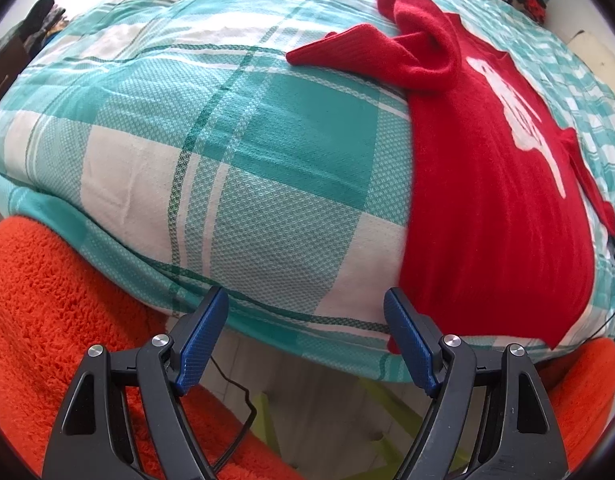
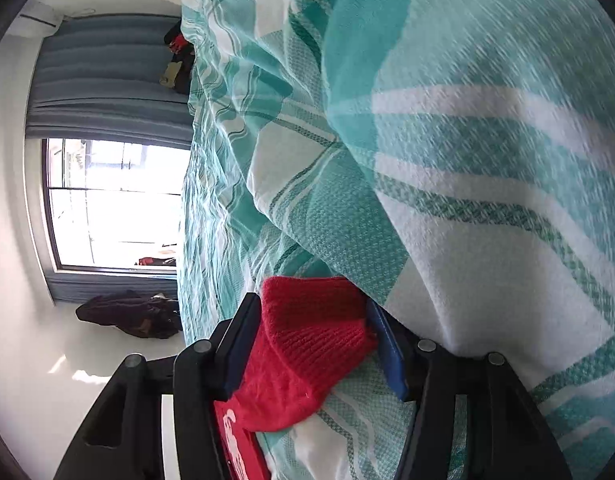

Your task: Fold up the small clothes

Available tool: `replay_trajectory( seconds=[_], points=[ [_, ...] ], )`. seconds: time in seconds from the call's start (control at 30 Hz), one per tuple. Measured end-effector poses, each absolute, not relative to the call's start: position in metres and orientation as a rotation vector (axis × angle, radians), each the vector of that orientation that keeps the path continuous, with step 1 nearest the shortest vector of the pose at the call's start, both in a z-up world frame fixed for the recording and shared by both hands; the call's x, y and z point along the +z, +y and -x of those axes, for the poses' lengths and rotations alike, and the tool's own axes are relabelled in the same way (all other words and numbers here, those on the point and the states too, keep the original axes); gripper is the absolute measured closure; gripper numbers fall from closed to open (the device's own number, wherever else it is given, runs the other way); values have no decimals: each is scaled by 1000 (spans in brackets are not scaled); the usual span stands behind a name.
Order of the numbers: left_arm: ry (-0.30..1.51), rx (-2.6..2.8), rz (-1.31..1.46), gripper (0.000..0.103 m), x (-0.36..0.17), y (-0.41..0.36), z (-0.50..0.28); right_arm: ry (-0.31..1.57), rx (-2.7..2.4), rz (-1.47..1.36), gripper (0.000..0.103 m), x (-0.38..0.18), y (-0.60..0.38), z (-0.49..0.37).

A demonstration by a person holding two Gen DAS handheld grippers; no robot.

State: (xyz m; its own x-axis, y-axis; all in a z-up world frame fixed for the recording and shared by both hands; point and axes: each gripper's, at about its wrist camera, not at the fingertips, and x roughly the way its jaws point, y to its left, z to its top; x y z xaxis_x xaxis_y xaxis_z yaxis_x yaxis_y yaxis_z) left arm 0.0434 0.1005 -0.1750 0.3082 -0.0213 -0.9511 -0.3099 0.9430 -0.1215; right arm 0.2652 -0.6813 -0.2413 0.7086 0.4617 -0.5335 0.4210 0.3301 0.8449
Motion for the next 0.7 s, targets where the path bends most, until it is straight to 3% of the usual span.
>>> replay_trajectory(
  seconds=[0.1, 0.2, 0.3, 0.5, 0.53, 0.7],
  points=[
    [1262, 201, 305, 21, -178, 101, -46, 833, 90, -1127, 47, -218, -681, -271],
    [1277, 202, 298, 21, -181, 98, -50, 963, 53, -1044, 48, -223, -681, -280],
    [1278, 199, 279, 21, -181, 93, -53, 1082, -16, -973, 71, -233, -684, -289],
    [1298, 206, 262, 21, -185, 89, -57, 1128, -12, -784, 75, -232, -669, -311],
    [1298, 209, 263, 21, -184, 89, -58, 1149, -13, -731, 94, -232, -663, -315],
    [1277, 213, 269, 21, -179, 89, -56, 1139, -200, -407, 98, -209, -657, -318]
  ],
)
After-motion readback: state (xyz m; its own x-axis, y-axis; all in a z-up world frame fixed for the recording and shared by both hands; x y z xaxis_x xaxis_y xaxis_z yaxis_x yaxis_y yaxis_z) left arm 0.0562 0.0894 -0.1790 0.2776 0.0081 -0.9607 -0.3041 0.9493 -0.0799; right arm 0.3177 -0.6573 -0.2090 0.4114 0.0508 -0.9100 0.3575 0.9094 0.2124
